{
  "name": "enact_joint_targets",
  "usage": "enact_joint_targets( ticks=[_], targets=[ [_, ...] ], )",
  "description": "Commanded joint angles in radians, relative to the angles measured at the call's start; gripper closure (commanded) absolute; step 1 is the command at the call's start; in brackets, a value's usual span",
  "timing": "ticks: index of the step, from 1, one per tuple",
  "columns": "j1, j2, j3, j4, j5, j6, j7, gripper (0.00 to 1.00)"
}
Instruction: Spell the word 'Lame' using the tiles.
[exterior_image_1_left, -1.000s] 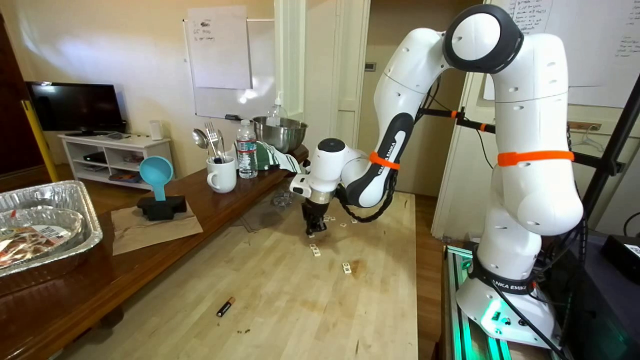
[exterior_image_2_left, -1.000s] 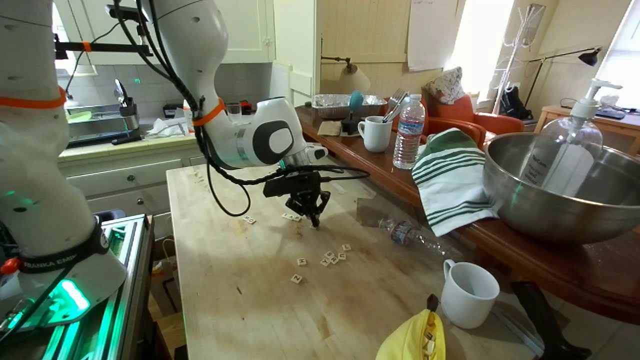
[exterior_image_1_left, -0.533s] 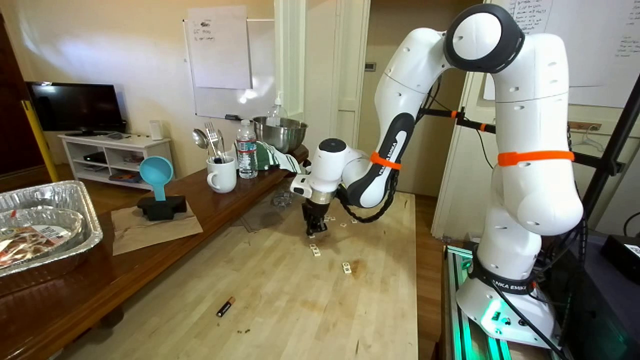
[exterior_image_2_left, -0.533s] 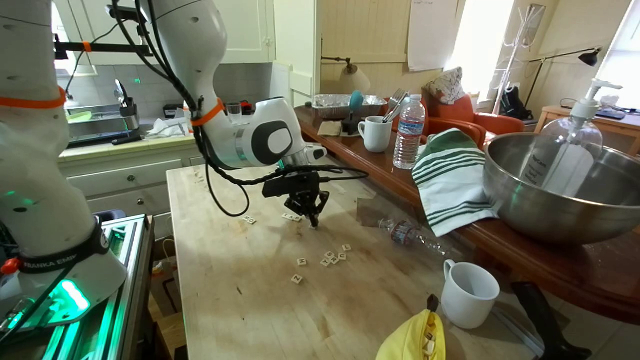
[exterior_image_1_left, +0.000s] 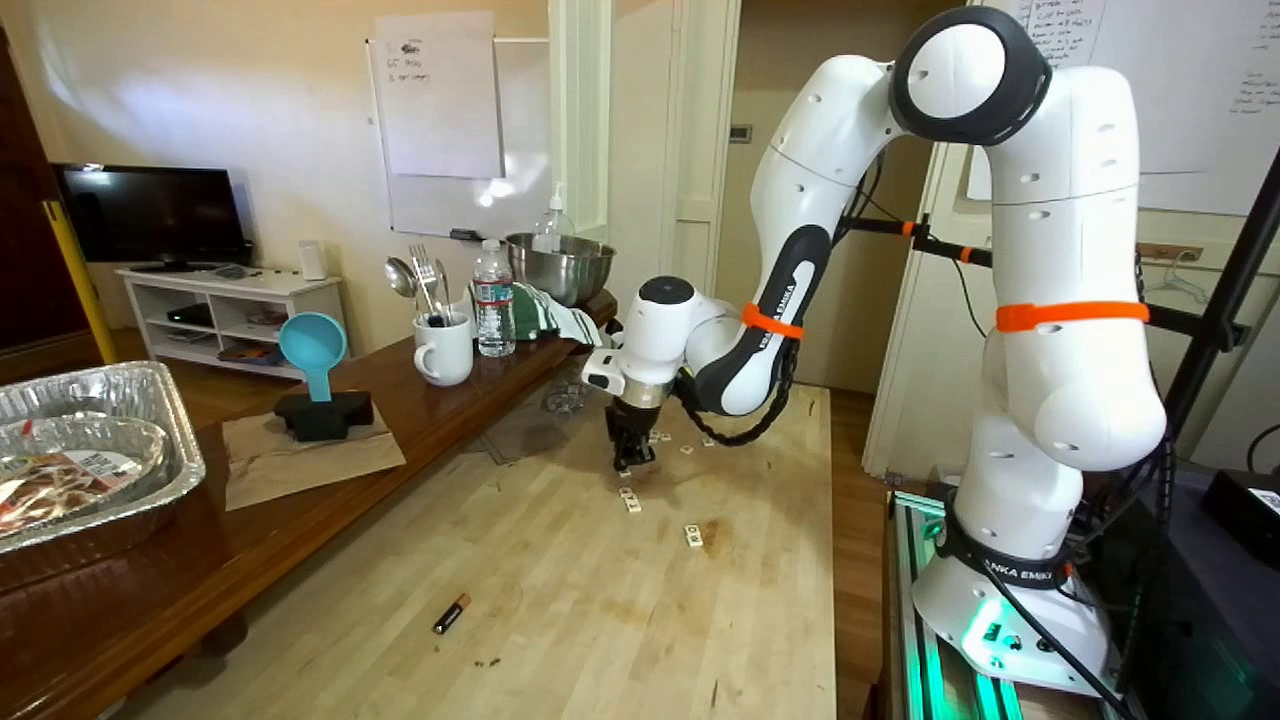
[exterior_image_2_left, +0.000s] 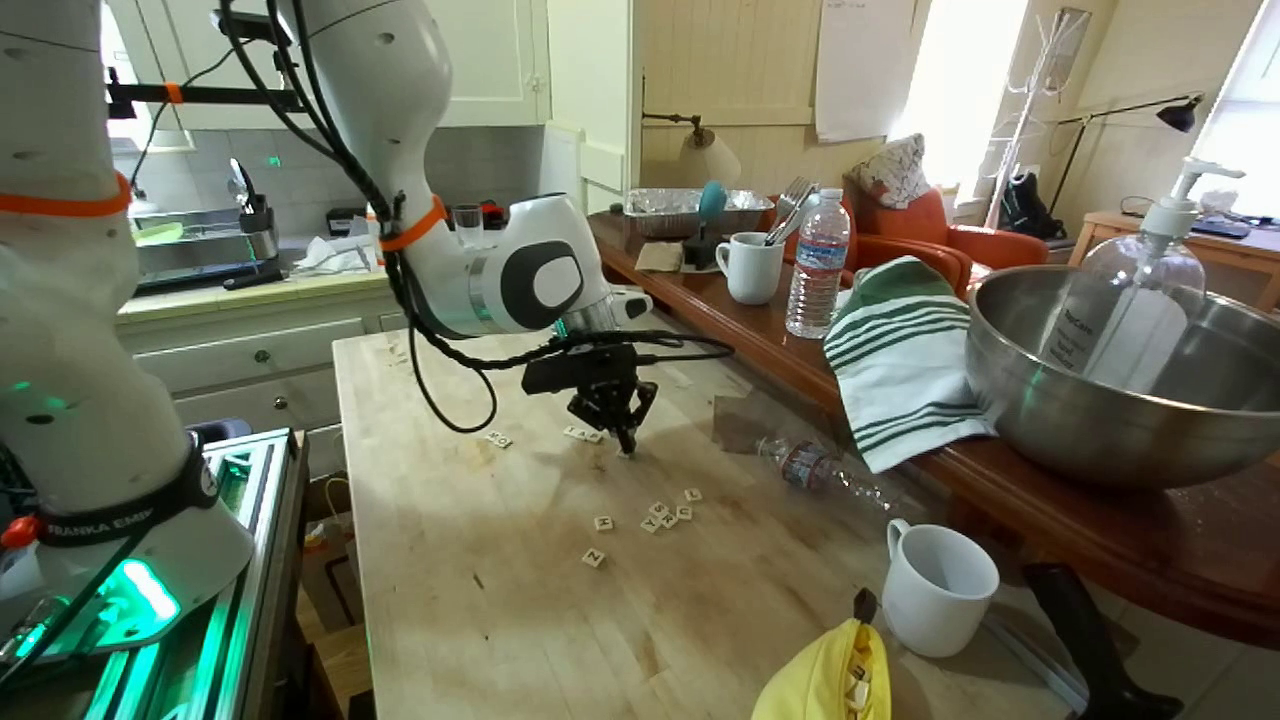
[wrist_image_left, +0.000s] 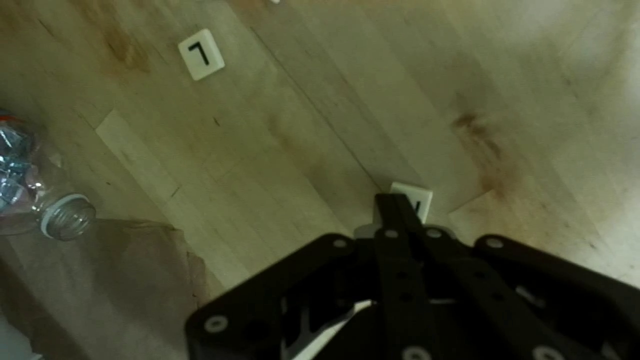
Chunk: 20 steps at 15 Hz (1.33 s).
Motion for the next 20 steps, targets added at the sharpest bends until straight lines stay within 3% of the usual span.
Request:
enact_joint_targets(
  ticks=[1, 5, 10, 20],
  targets=[
    [-0.011, -0.03, 0.001, -0.036, 0.015, 0.038, 0.016, 1.0],
    [-0.005, -0.047, -0.005, -0.043, 0.05, 0.026, 0.109, 1.0],
    [-0.009, -0.033, 0.006, -0.032, 0.169, -0.008, 0.236, 1.0],
    [-0.013, -0.014, 0.028, -0.024, 0.31, -0.029, 0.309, 1.0]
  ],
)
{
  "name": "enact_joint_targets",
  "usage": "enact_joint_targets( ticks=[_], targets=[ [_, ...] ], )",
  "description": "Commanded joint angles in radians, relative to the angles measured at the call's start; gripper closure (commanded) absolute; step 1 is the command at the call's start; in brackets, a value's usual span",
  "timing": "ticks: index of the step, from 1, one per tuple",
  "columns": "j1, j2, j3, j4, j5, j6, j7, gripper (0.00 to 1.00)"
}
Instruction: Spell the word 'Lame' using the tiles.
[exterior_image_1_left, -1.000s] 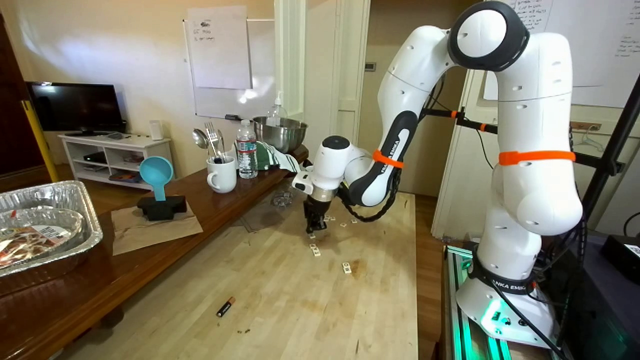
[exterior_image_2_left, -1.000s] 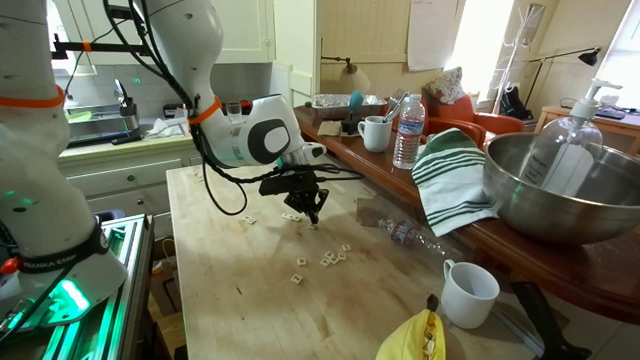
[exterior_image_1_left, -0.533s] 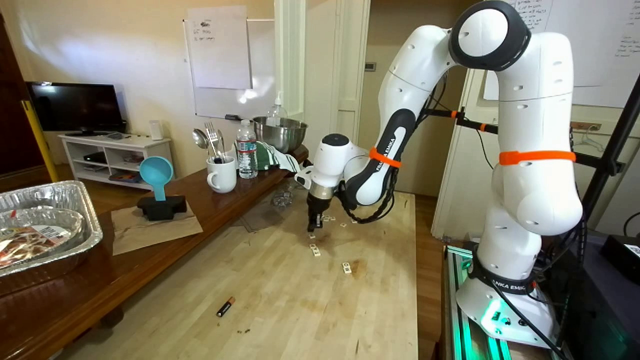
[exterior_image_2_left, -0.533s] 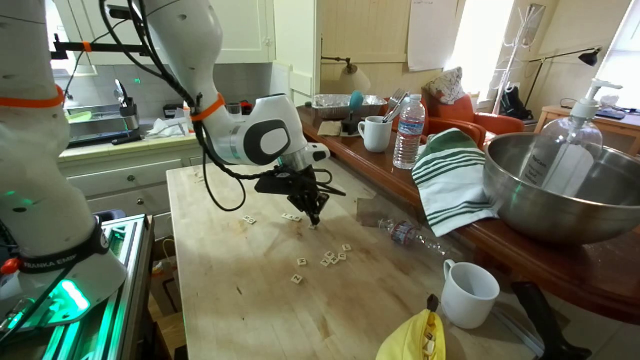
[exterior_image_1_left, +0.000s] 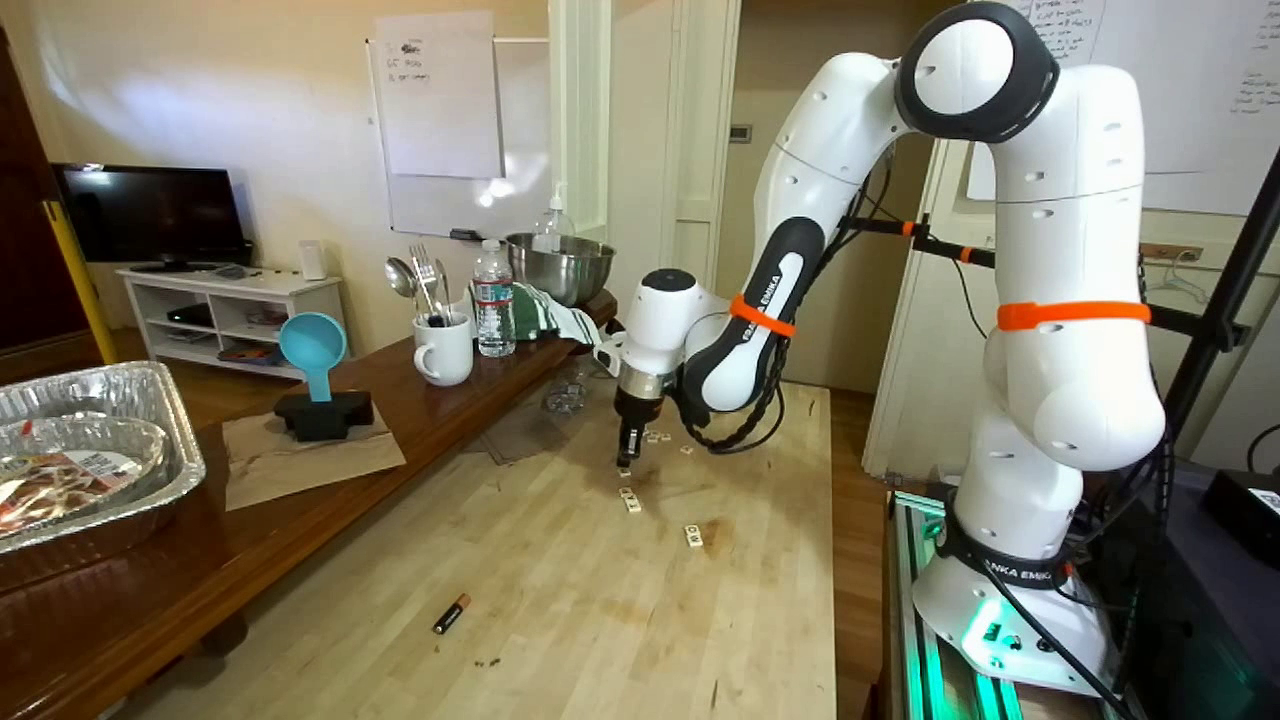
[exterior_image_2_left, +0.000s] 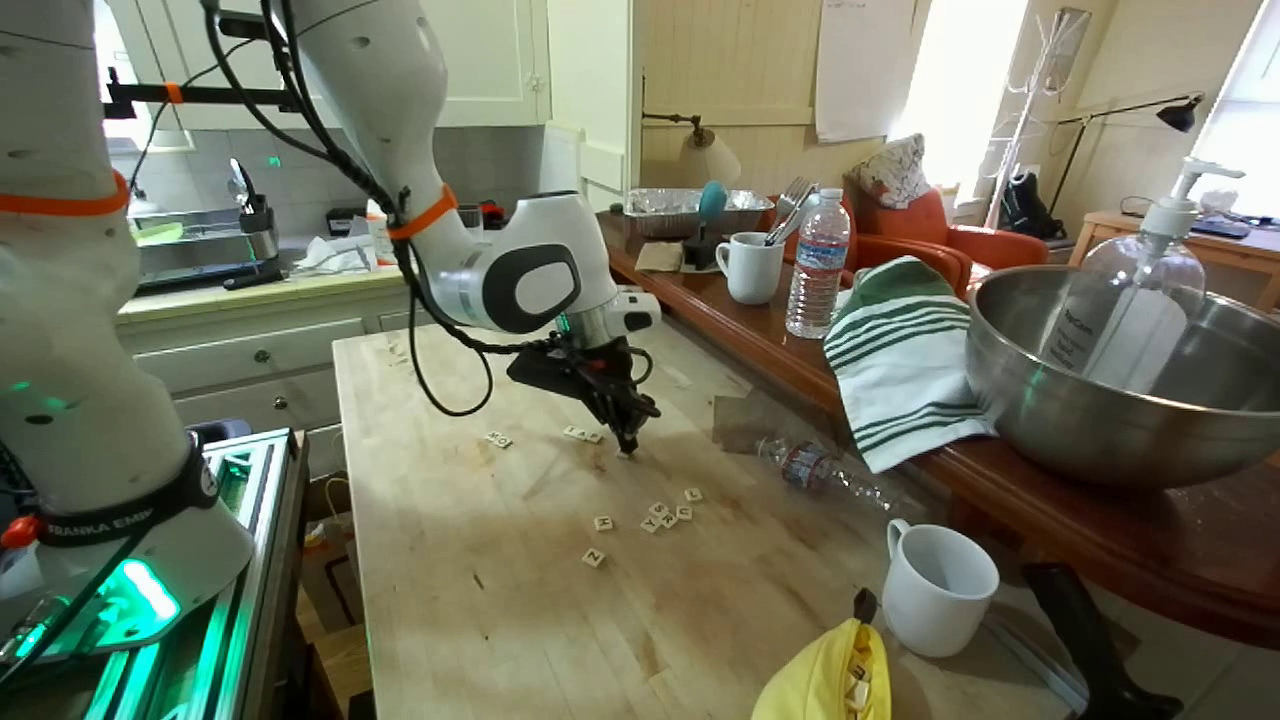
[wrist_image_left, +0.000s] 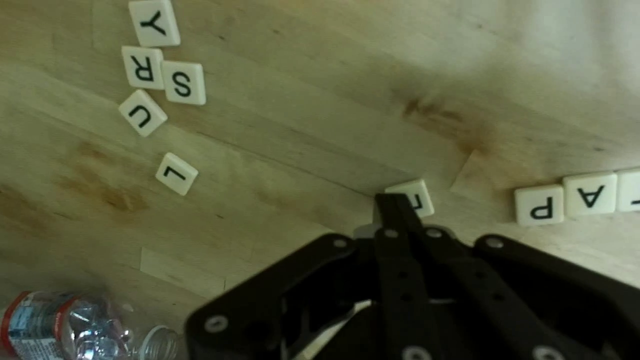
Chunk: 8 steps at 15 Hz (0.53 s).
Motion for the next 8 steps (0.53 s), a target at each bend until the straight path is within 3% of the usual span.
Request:
enact_joint_targets(
  ticks=[1, 8],
  targets=[
    [-0.008, 0.005, 0.022, -0.002, 0.064, -0.03, 0.017, 1.0],
    [-0.001, 0.027, 0.025, 0.015, 0.111, -0.035, 0.02, 1.0]
  ],
)
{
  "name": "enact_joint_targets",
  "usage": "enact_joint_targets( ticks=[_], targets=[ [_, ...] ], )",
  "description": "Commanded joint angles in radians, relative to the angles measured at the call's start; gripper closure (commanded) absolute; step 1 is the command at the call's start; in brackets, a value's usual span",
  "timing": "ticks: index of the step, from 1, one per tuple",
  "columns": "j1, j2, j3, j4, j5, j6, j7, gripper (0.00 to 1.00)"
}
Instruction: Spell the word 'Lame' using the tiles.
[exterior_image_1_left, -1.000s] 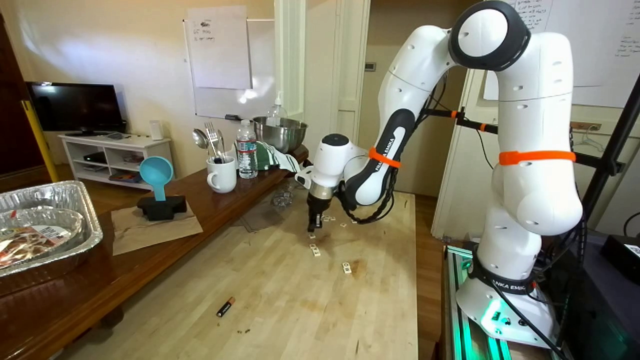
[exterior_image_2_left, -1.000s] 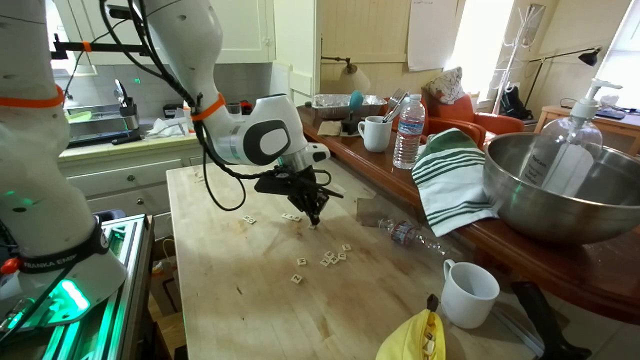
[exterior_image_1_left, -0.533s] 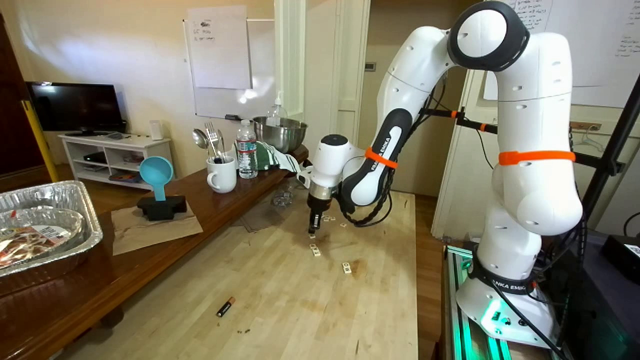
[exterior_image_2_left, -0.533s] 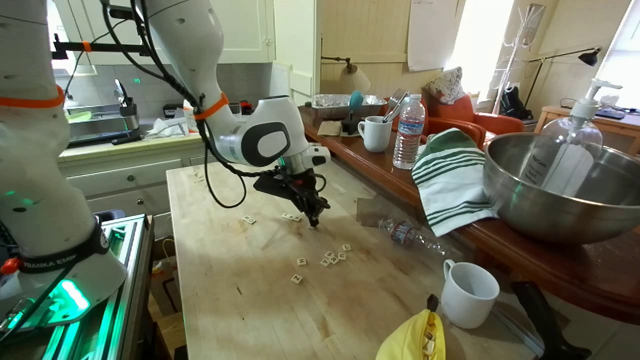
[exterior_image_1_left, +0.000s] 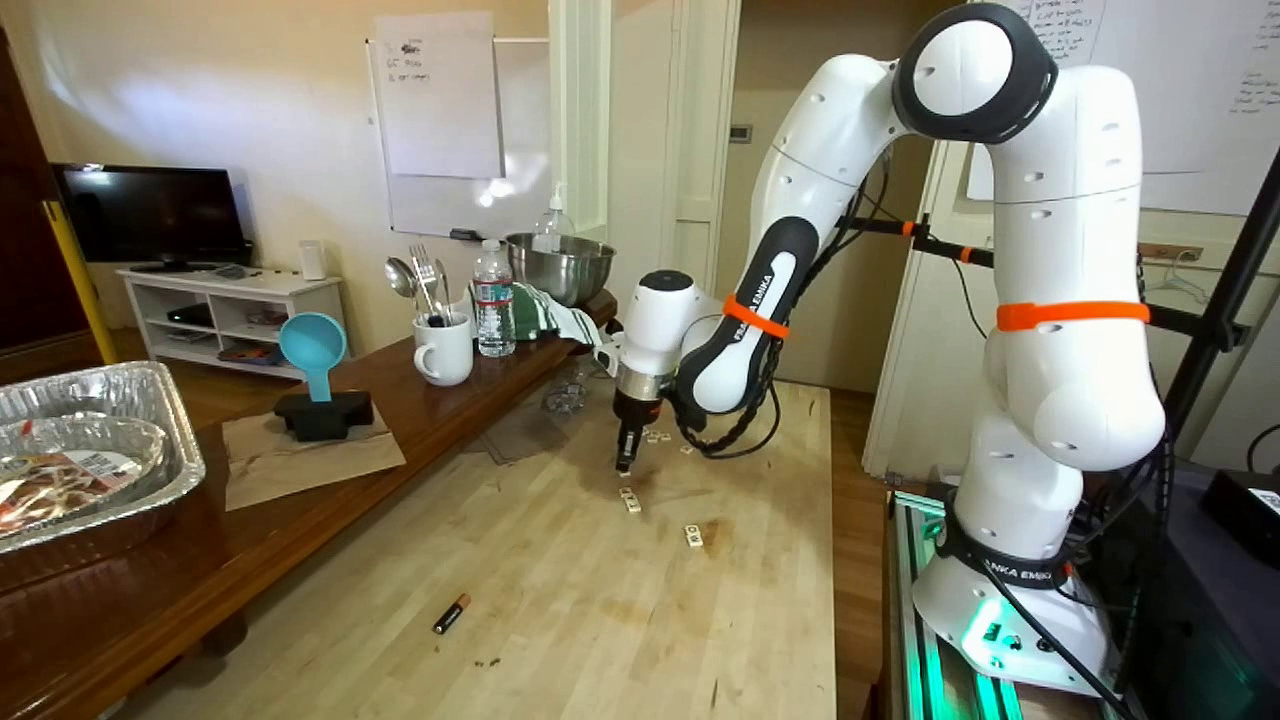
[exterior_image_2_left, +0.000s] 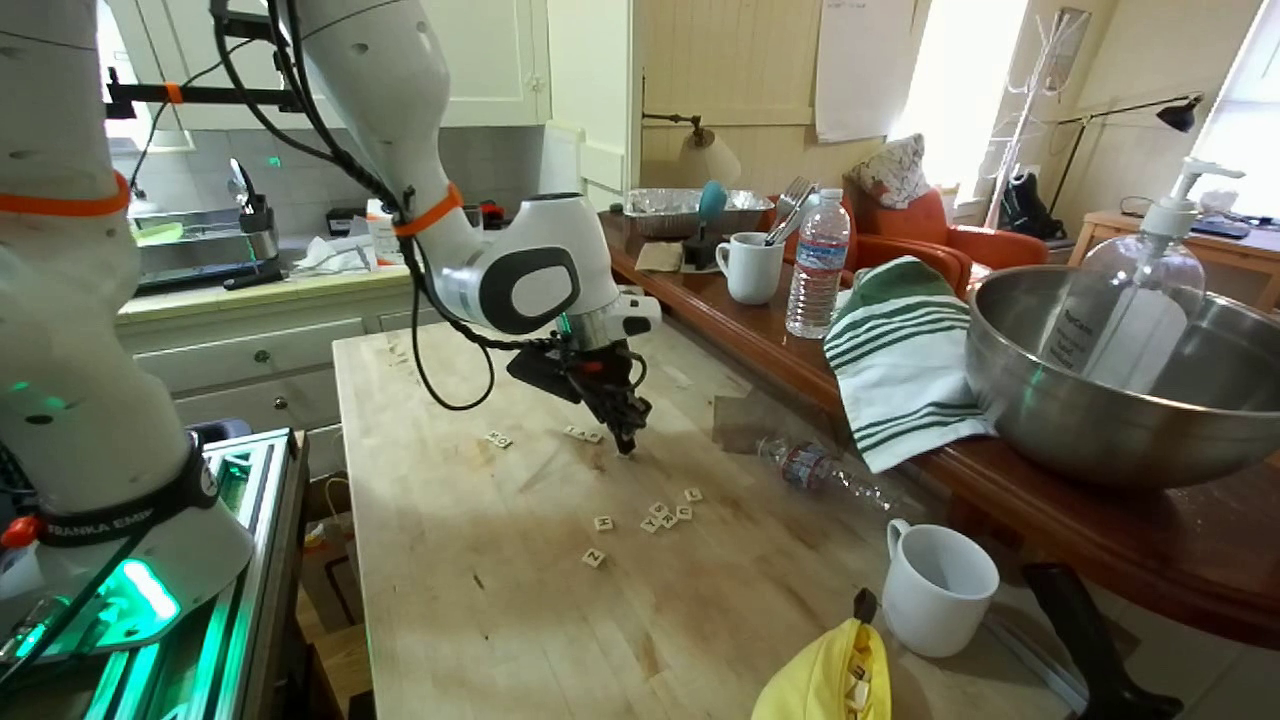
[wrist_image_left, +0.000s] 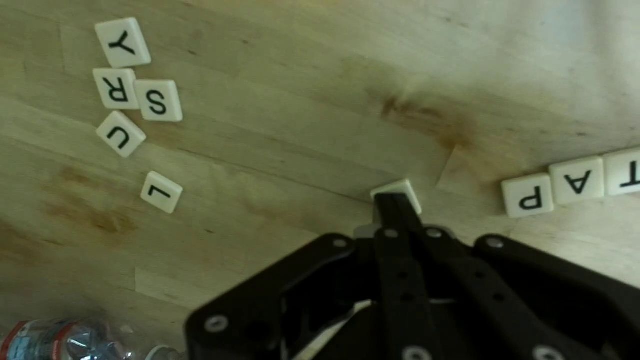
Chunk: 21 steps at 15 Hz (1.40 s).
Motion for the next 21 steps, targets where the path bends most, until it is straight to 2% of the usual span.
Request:
enact_joint_targets(
  ticks=[1, 9, 16, 21],
  targets=[
    [-0.003, 0.023, 0.012, 0.015, 0.026, -0.028, 0.006, 1.0],
    [-0.064, 0.023, 0.106, -0.016, 0.023, 0.001, -0.347, 1.0],
    [-0.096, 0.013, 0.123, -0.032, -0.039, 0.028, -0.589, 1.0],
    [-0.092, 0.007, 0.11, -0.042, -0.086, 0.035, -0.716, 1.0]
  ],
)
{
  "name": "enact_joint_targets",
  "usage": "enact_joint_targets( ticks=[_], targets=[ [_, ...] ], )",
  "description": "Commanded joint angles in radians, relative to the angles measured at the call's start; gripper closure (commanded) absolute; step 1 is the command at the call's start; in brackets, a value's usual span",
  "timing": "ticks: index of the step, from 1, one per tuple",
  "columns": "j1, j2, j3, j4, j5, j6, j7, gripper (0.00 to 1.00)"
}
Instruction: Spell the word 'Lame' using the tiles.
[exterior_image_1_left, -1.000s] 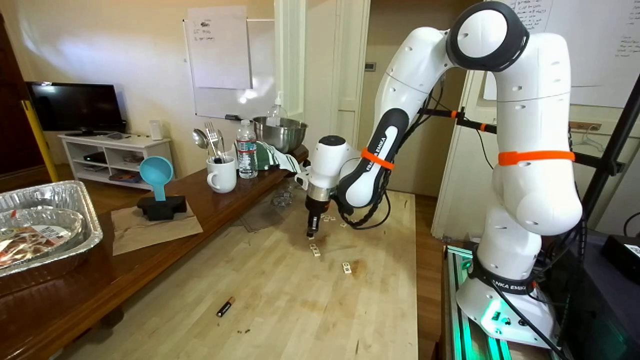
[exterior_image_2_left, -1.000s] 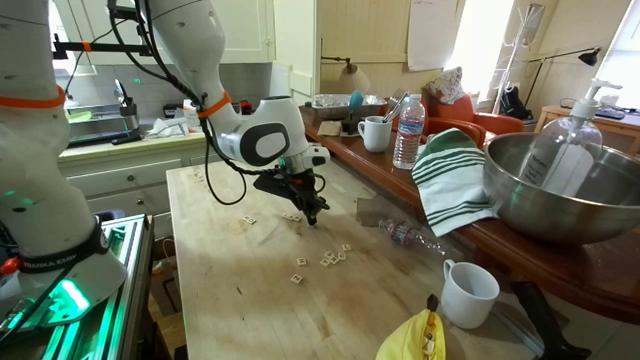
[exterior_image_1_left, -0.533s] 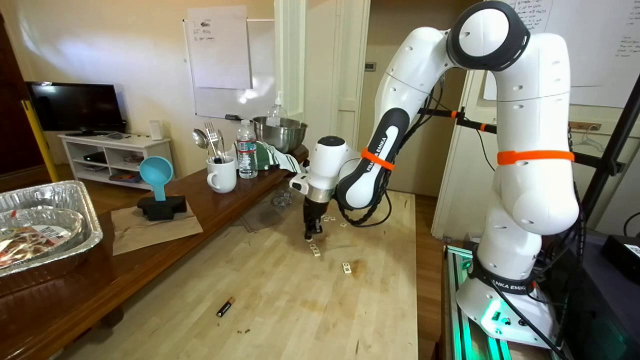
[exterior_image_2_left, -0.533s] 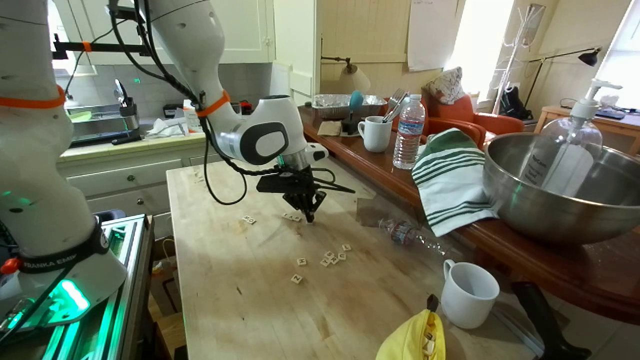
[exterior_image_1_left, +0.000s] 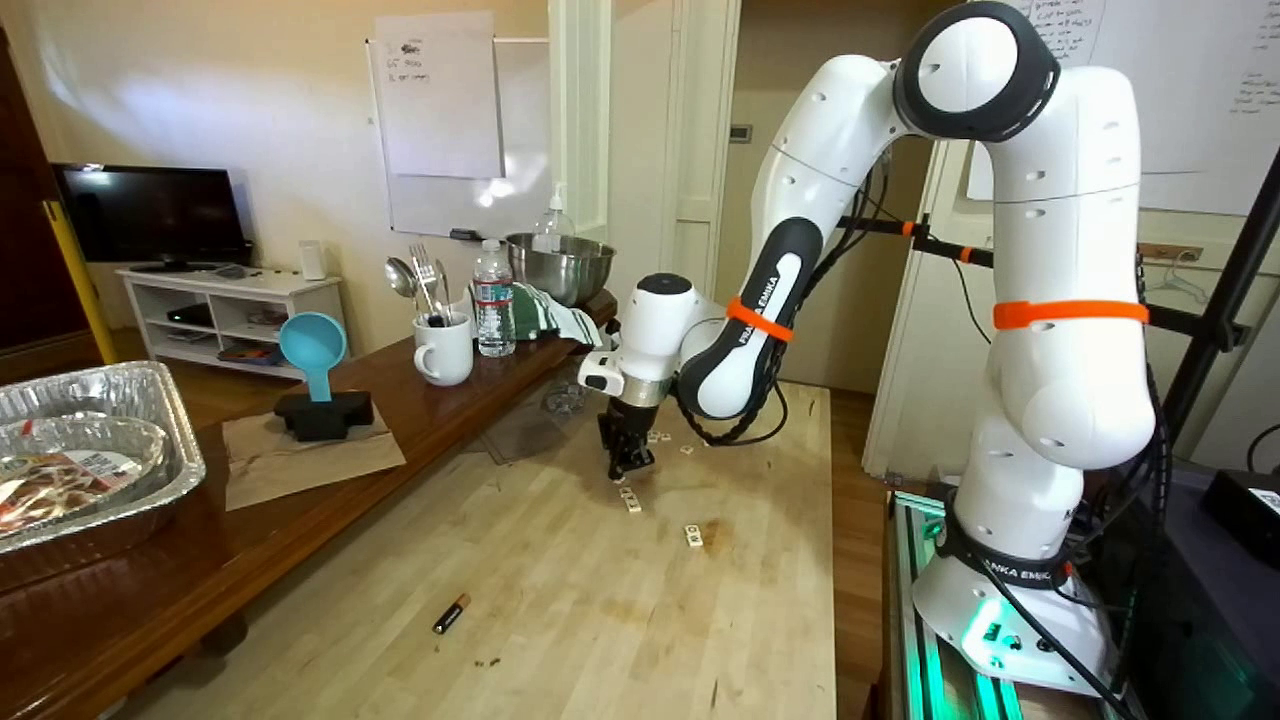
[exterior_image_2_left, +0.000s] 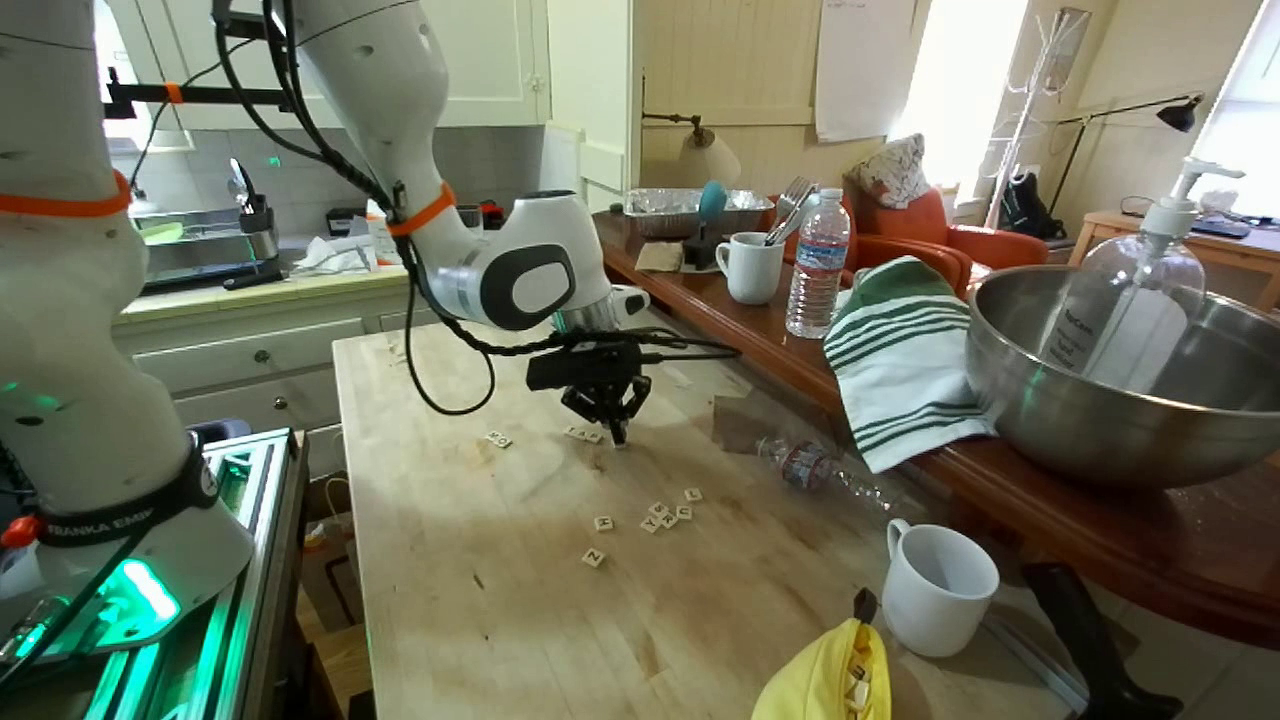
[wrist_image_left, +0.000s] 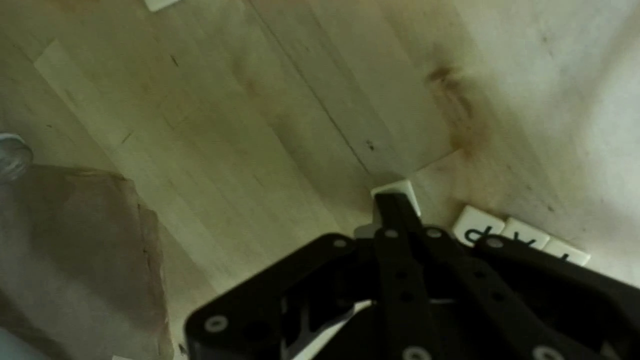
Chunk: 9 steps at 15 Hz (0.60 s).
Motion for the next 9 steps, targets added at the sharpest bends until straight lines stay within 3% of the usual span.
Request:
enact_joint_targets(
  ticks=[1, 4, 9],
  targets=[
    [-0.014, 0.008, -0.003, -0.036, -0.052, 0.024, -0.086, 1.0],
    [-0.028, 0.003, 0.014, -0.034, -0.016, 0.021, -0.116, 1.0],
    [-0.097, -0.03, 0.085, -0.054, 0.137, 0.03, -0.139, 1.0]
  ],
)
